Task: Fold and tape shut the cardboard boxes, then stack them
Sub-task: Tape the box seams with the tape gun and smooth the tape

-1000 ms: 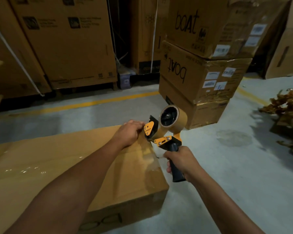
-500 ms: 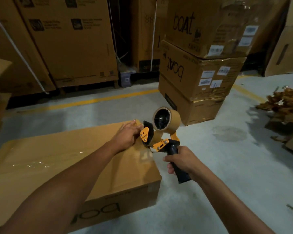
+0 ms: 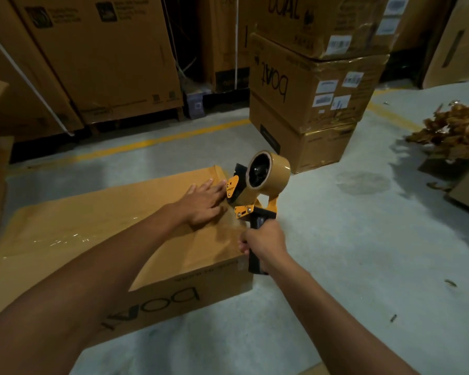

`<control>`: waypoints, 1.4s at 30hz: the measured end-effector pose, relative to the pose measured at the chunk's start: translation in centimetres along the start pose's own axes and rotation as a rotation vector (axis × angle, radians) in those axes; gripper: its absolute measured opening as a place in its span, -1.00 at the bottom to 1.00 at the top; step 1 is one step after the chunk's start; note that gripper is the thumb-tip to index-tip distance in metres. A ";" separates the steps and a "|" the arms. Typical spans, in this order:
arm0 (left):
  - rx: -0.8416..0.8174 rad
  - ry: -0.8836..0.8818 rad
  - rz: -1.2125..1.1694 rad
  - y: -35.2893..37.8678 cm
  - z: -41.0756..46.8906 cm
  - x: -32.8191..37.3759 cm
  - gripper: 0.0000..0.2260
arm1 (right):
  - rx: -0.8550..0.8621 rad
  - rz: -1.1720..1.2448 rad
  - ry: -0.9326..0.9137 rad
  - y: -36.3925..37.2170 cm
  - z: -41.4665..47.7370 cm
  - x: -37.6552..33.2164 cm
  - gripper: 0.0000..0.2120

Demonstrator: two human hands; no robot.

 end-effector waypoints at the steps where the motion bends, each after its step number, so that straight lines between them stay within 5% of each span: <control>1: 0.031 0.001 -0.002 0.3 -0.3 0.1 -0.42 | 0.048 -0.033 -0.022 0.3 -0.2 0.3 -0.96; 6: 0.261 -0.018 -0.072 0.7 -1.3 0.7 -0.42 | 0.157 -0.160 -0.097 1.1 0.1 0.3 -0.87; 13: 0.227 -0.176 -0.022 0.3 -0.1 1.9 -0.51 | 0.108 -0.354 -0.185 -0.5 2.6 -0.6 -0.89; 20: 0.281 -0.410 -0.141 0.5 0.8 4.5 -0.49 | -0.111 -0.195 -0.116 -5.4 8.4 -2.2 -0.92; 26: 0.313 -0.227 -0.182 0.3 0.4 5.6 -0.56 | -0.184 -0.162 -0.086 -5.8 8.1 -2.5 -0.89; 36: 0.271 -0.275 -0.178 -0.1 0.2 5.7 -0.50 | -0.161 -0.132 -0.016 -9.5 6.1 0.4 -0.88; 42: 0.251 -0.094 -0.147 0.4 -0.9 8.9 -0.52 | -0.133 -0.177 -0.035 -9.7 5.7 -0.5 -0.88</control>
Point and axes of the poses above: each hand's wrist, its own z-axis towards the middle knuckle, its own y-axis out of the palm, x = y × z, the point moved 6 cm from there along z, towards the middle knuckle, and after that the axes turned 7 degrees about -y, right-handed, at the moved point
